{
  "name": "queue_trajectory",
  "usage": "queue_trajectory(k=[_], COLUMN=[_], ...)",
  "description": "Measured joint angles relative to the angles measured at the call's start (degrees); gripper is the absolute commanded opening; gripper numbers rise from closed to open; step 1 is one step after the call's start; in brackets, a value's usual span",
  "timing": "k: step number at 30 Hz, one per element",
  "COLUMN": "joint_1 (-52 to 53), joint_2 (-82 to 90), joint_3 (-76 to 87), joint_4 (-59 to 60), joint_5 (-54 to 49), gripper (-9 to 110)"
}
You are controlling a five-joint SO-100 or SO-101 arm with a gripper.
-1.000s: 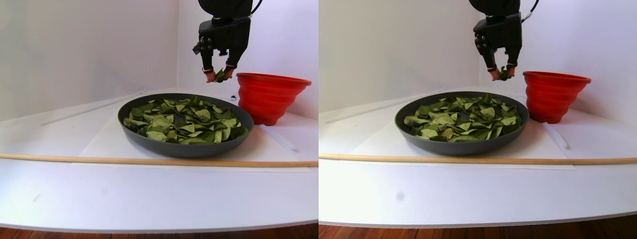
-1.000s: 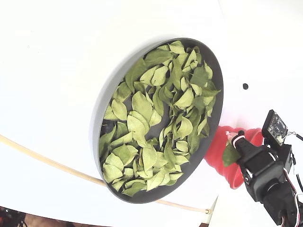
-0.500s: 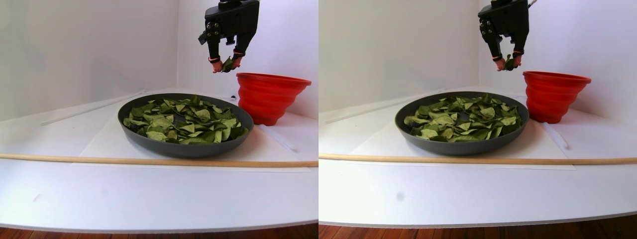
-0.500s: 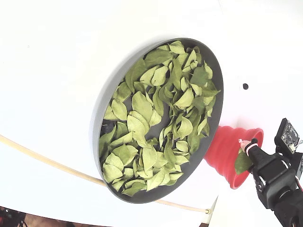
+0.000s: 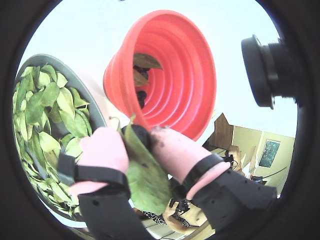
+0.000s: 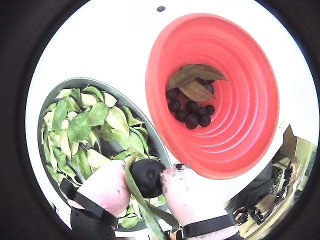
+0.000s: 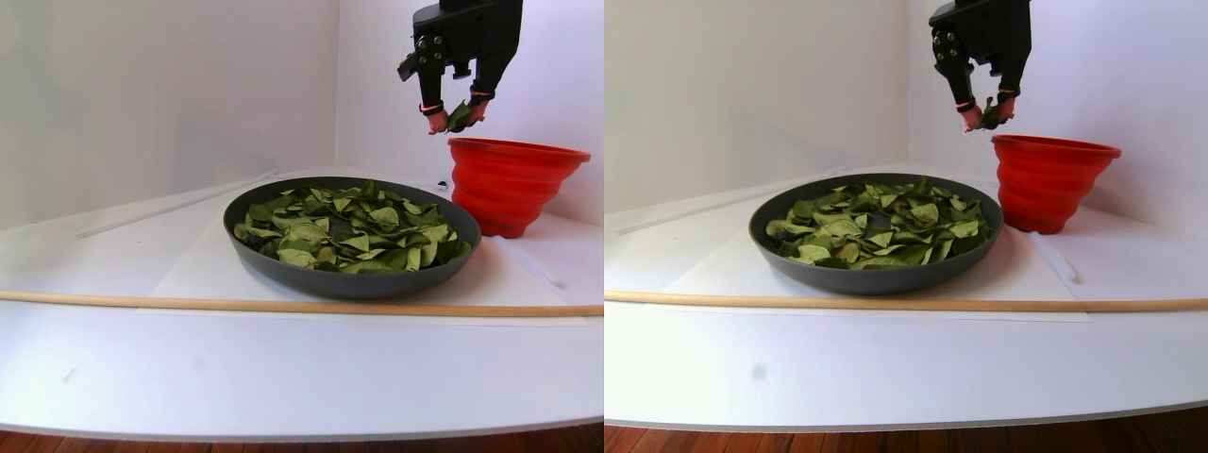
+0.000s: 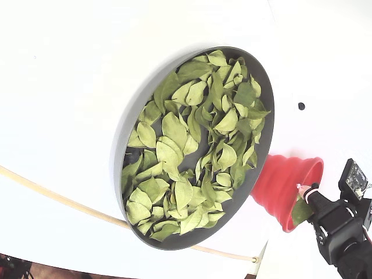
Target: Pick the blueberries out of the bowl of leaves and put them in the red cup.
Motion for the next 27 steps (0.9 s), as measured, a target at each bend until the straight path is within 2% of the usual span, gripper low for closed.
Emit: queue_trajectory(k=[15,22,27], joint_1=[5.3,5.6,5.6], joint_2=[-4.6,-6.1,-6.1], joint_3=[-8.3,-8.3,-8.3], joint_4=[-1.9,-4.0,-4.0], joint_5=[-1.4,-2.0,-2.0], gripper=[10,21,21])
